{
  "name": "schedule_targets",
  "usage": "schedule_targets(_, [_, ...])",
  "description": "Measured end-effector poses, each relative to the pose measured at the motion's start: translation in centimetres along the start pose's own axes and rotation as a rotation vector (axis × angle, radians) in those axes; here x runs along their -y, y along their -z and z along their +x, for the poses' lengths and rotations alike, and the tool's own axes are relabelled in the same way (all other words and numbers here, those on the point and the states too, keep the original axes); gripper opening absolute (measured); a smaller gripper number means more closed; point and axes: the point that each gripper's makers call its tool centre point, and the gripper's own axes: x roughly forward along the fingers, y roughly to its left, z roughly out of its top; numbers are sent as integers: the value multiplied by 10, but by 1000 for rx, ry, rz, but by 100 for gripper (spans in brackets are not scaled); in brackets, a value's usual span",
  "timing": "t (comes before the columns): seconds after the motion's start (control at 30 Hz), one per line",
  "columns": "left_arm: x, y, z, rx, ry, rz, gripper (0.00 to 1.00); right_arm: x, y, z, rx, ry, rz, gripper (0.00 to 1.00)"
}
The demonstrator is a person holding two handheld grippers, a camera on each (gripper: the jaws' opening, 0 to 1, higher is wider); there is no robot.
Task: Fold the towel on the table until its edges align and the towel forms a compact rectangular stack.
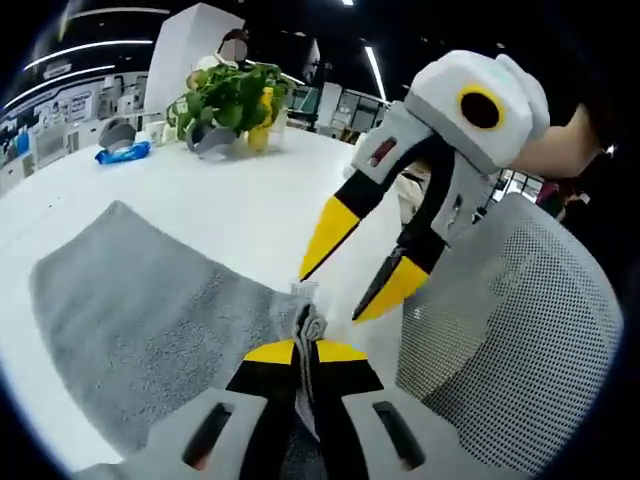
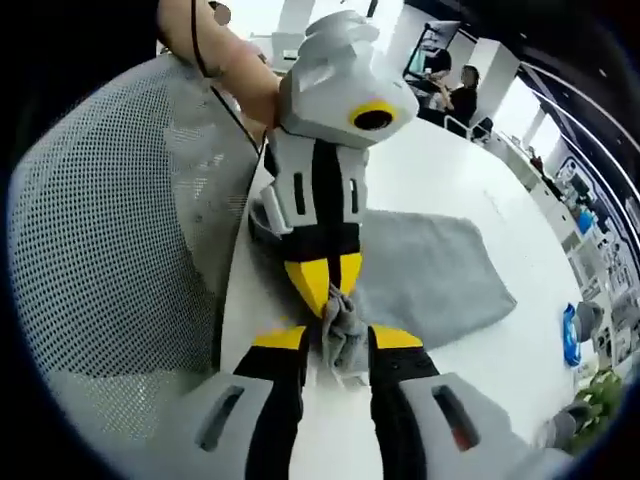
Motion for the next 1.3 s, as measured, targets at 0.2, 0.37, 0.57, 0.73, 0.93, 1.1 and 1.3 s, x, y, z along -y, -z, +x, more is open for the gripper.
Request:
schedule_targets(0.2, [0, -3, -4, 13, 10, 4, 5, 0, 3, 14, -73, -75, -120, 10])
schedule_targets(0.37, [1, -7, -9, 21, 12, 39, 5, 2, 2, 10, -89, -80, -115, 2])
schedule_targets(0.57, [12, -17, -21, 12, -34, 438, 21, 12, -15, -9, -24, -35, 12, 1])
schedule_targets(0.73, [1, -5, -35, -78, -117, 510, 20, 17, -24, -17, 23, -14, 90, 0])
schedule_targets(0.93, [-8, 37, -70, -250, -109, 553, 16, 24, -24, -26, 115, 7, 262, 0])
schedule_targets(1.1, [-14, 41, -90, -195, -127, 458, 12, 25, -17, -26, 140, -2, 350, 0])
schedule_targets(1.3, [-26, 39, -107, -128, -184, 391, 13, 28, -7, -24, 158, -8, 473, 0])
